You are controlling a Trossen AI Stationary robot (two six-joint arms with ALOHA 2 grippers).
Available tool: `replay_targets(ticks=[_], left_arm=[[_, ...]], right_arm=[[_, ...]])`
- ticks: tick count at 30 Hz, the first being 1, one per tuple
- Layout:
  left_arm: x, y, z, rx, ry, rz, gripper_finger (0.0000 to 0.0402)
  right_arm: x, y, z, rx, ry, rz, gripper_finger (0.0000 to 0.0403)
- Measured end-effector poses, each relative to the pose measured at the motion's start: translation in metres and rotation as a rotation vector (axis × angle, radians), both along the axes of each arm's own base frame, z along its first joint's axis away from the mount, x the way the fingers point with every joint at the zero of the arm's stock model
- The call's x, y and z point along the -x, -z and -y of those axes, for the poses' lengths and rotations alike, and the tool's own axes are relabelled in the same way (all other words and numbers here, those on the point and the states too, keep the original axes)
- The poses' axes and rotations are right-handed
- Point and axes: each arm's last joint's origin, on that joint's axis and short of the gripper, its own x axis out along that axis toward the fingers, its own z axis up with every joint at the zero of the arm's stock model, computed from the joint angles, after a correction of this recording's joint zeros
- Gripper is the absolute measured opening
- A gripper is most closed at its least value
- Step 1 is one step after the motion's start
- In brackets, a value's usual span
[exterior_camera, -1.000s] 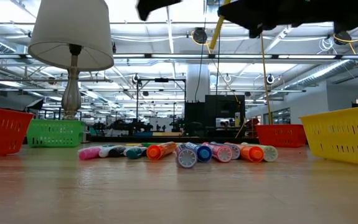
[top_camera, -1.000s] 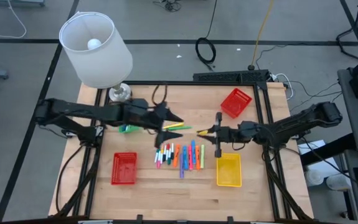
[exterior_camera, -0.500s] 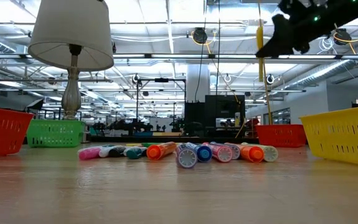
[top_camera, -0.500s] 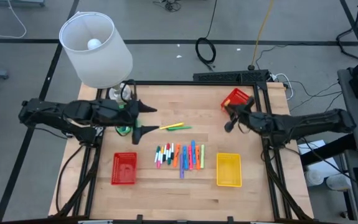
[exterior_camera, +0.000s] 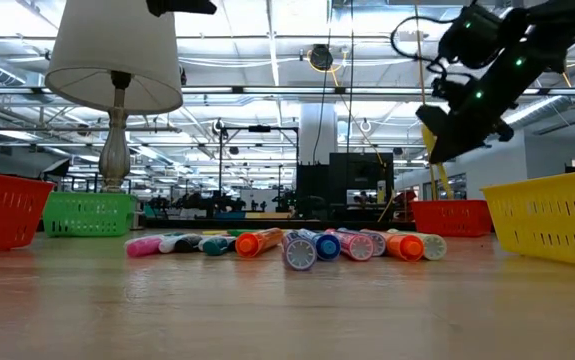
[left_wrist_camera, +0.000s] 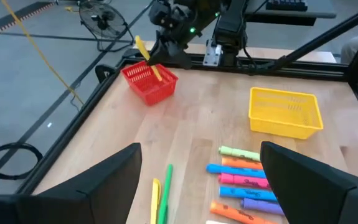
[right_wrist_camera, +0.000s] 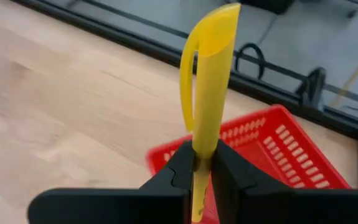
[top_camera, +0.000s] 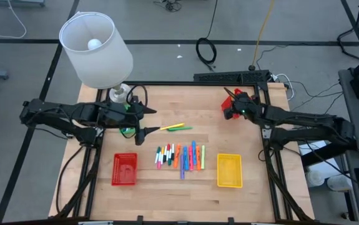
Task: Pick & Place Markers
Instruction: Put the yellow pen into the top red basket
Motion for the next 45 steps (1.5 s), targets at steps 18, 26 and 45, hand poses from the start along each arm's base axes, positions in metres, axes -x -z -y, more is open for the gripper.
replay_targets(ticks=[18, 26, 45], left_arm=[[0.000, 0.000, 0.000, 0.014, -0.006, 0.006, 0.0335], [-0.001, -0.002, 0.000, 0.023, -0.008, 0.026, 0.0335], [-0.001, -0.004, 0.000, 0.033, -0.011, 0.048, 0.0335]], right_arm=[[0.007, 0.025, 0.010, -0.256, 0.036, -0.092, 0.0021], [0.027, 0.023, -0.001, -0.371, 0.055, -0.154, 0.0021], [0.030, 0.017, 0.005, -0.200, 0.132, -0.188, 0.0058]])
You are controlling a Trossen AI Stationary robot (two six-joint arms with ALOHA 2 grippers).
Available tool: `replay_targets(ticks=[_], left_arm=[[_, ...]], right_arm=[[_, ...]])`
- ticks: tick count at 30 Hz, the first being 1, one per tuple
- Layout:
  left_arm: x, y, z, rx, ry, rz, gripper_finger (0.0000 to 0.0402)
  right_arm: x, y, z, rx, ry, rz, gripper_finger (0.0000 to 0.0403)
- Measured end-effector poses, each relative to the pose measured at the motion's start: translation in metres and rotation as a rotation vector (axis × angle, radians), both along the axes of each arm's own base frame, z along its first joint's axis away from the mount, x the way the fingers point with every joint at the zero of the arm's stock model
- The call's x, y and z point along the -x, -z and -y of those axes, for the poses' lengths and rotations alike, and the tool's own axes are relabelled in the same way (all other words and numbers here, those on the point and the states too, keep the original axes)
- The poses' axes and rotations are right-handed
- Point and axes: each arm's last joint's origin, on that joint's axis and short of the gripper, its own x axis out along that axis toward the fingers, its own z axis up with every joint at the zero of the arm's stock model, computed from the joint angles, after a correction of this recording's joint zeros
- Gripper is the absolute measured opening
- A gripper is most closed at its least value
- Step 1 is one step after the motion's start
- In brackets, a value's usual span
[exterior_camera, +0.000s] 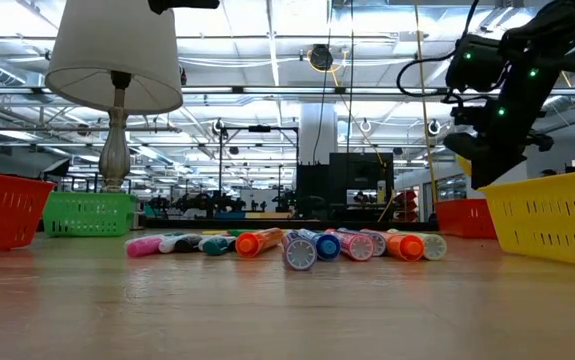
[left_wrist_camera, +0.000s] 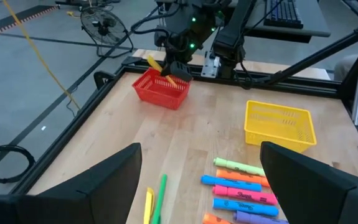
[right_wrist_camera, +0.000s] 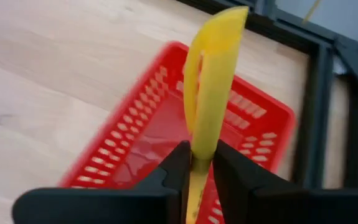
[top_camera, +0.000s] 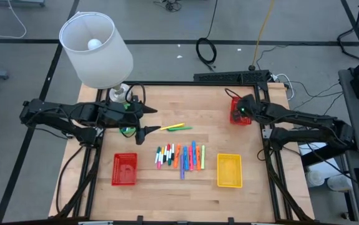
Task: Pick & Place Markers
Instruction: Put the yellow pen into the top red basket
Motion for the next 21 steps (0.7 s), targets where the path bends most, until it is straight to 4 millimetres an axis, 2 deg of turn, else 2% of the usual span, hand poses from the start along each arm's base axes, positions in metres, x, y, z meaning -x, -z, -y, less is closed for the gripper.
replay_targets(ticks=[8, 14, 17, 21], left_arm=[[0.000, 0.000, 0.000, 0.000, 0.000, -0.002, 0.0335], [0.001, 0.002, 0.000, -0.003, 0.000, -0.025, 0.0335], [0.003, 0.006, 0.000, 0.004, -0.005, -0.064, 0.0335], [-0.001, 0.014, -0.001, 0.017, -0.046, -0.116, 0.0335]], right_arm=[[-0.002, -0.001, 0.001, 0.009, -0.020, 0.012, 0.0074], [-0.005, -0.005, 0.003, 0.064, -0.036, 0.029, 0.0113], [-0.013, -0.012, 0.003, 0.105, -0.141, 0.097, 0.0132], [-0.029, -0.031, -0.003, 0.169, -0.377, 0.292, 0.0148]])
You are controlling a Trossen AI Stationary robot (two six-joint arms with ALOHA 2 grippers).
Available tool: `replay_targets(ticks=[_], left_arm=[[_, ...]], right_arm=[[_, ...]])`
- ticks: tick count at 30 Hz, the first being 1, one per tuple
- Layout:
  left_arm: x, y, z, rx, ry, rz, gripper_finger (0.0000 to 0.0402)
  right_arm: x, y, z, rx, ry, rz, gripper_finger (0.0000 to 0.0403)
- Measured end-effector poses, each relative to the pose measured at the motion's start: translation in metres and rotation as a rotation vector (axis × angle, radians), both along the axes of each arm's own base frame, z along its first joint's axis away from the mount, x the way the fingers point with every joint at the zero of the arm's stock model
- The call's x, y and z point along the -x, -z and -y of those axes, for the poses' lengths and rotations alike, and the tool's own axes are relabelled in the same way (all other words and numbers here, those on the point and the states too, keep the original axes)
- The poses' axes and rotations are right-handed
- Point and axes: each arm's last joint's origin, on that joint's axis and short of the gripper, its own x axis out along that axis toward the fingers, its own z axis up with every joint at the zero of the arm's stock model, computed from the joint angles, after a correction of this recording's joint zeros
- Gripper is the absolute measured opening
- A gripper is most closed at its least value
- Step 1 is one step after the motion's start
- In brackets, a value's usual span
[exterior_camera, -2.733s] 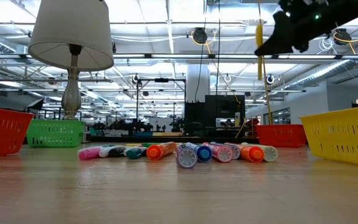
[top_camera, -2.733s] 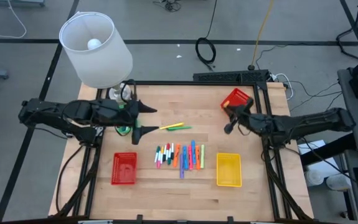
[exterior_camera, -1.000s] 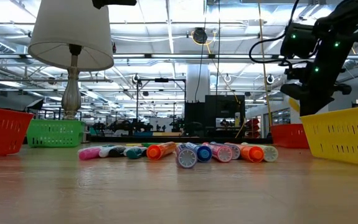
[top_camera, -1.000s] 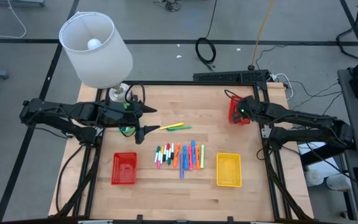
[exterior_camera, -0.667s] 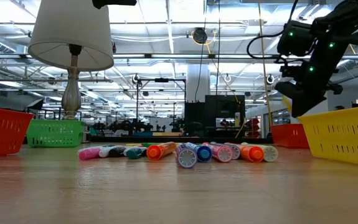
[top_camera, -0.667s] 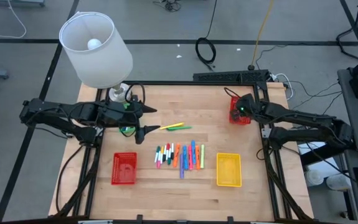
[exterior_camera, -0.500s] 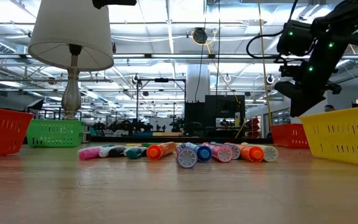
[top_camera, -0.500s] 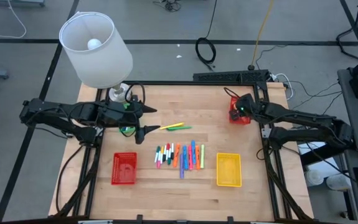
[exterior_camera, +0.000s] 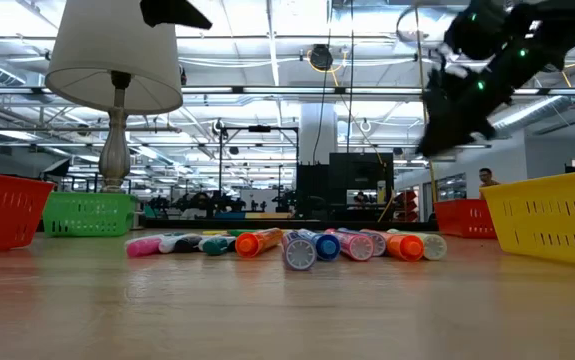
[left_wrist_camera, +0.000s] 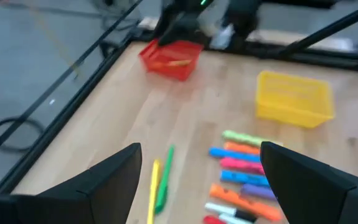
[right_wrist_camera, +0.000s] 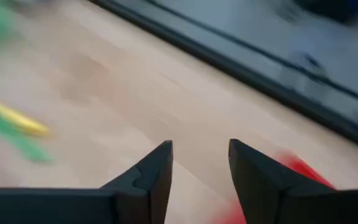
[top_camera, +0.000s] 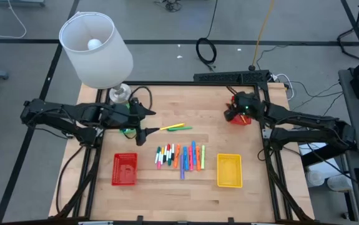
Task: Pick & Place Markers
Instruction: Put the yellow pen into the top red basket
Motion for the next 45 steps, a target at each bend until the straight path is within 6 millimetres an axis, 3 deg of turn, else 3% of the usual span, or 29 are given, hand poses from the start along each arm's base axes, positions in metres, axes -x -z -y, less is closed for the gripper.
replay_targets(ticks=[5, 9, 14, 20, 24, 30, 45], left_arm=[[-0.006, 0.010, -0.003, 0.003, -0.082, -0.056, 0.0335], [-0.024, 0.026, -0.003, 0.052, -0.035, -0.122, 0.0335], [-0.061, 0.068, -0.014, 0.014, -0.028, -0.286, 0.0335], [-0.096, 0.125, -0.049, 0.058, -0.025, -0.445, 0.0335], [-0.101, 0.155, -0.073, 0.043, -0.052, -0.562, 0.0335], [-0.101, 0.175, -0.103, 0.072, -0.129, -0.614, 0.0335], [-0.107, 0.202, -0.106, 0.129, -0.077, -0.667, 0.0335]], right_arm=[[-0.018, -0.030, -0.016, 0.097, -0.367, 0.290, 0.0152], [-0.026, -0.044, -0.036, 0.107, -0.630, 0.442, 0.0151], [-0.032, -0.044, -0.060, 0.102, -0.767, 0.448, 0.0153], [-0.039, -0.037, -0.086, 0.114, -0.925, 0.404, 0.0149], [-0.042, -0.036, -0.098, 0.154, -1.000, 0.400, 0.0149], [-0.042, -0.035, -0.107, 0.171, -1.055, 0.397, 0.0146], [-0.042, -0.034, -0.109, 0.187, -1.072, 0.382, 0.0144]])
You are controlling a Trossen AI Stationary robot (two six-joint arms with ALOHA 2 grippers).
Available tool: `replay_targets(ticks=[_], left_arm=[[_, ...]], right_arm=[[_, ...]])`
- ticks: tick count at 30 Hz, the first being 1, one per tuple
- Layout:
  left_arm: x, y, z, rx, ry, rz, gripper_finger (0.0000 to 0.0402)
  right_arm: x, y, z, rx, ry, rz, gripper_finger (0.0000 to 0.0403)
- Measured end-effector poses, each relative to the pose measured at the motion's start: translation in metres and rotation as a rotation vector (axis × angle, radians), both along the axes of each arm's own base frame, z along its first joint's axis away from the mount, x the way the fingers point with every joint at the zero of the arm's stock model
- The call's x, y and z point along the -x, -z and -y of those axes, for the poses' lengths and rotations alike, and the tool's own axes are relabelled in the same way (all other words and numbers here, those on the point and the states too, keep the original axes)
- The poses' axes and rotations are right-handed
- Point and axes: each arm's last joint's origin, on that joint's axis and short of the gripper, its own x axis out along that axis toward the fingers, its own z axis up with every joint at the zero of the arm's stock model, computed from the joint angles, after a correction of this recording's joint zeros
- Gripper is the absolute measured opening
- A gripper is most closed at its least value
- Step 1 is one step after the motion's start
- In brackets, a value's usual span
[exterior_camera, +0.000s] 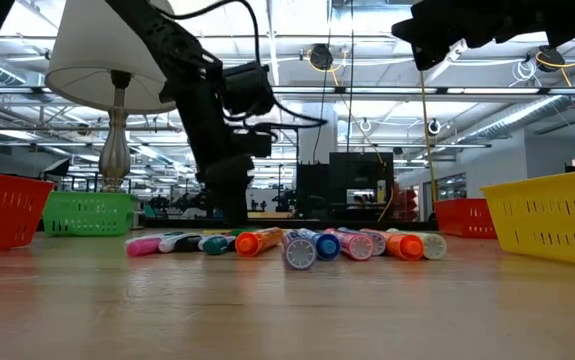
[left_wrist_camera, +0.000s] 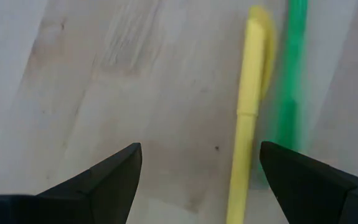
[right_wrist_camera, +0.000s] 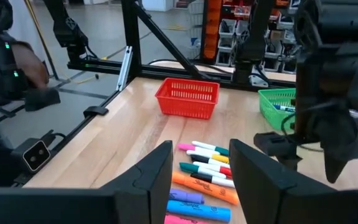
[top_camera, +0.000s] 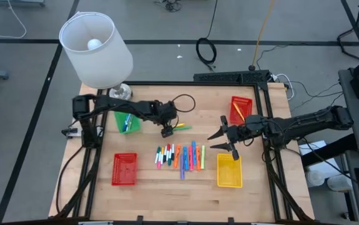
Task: Pick & Place Markers
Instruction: Put the yellow pen into the top red basket
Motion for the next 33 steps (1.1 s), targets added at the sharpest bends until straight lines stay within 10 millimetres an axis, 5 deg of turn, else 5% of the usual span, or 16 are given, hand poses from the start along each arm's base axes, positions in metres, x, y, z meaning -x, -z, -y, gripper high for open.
replay_targets(ticks=[11, 18, 33], left_arm=[[-0.002, 0.015, -0.001, 0.027, -0.016, -0.036, 0.0335], [-0.003, 0.015, 0.000, 0.032, 0.117, -0.029, 0.0324], [-0.005, 0.015, 0.002, 0.057, 0.141, -0.012, 0.0103]], right_arm=[[0.000, 0.000, 0.000, -0.012, 0.002, 0.002, 0.0145], [0.000, -0.001, 0.000, -0.014, 0.002, 0.002, 0.0142], [0.000, 0.000, 0.000, -0.020, 0.003, 0.000, 0.0140]])
